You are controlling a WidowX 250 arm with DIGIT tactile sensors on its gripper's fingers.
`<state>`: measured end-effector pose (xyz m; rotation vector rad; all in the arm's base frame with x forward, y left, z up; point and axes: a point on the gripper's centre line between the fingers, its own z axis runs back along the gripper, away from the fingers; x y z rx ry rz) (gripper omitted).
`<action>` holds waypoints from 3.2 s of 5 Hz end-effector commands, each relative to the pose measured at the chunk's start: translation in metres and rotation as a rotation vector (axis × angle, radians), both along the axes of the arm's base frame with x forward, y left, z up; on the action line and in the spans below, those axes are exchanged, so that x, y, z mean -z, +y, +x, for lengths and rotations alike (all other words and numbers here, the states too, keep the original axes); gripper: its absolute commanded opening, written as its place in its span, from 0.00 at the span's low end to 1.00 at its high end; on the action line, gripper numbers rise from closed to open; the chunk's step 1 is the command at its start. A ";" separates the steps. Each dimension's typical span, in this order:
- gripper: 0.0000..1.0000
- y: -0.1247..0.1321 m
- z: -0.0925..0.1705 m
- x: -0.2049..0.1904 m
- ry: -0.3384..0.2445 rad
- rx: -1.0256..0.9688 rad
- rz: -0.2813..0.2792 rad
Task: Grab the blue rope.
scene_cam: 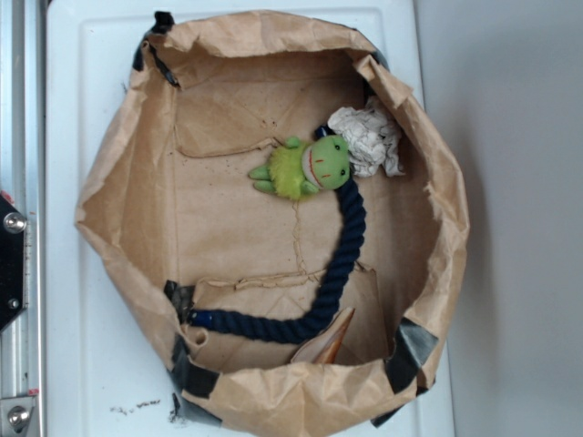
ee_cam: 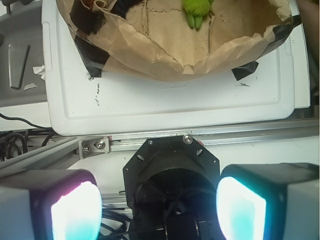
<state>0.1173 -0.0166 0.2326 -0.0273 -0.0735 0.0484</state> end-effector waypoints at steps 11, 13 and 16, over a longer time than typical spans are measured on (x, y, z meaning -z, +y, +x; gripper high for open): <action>1.00 0.044 0.169 0.084 -0.055 -0.062 0.032; 1.00 0.026 0.175 0.132 -0.092 -0.016 0.088; 1.00 -0.028 0.168 0.150 -0.046 0.042 -0.026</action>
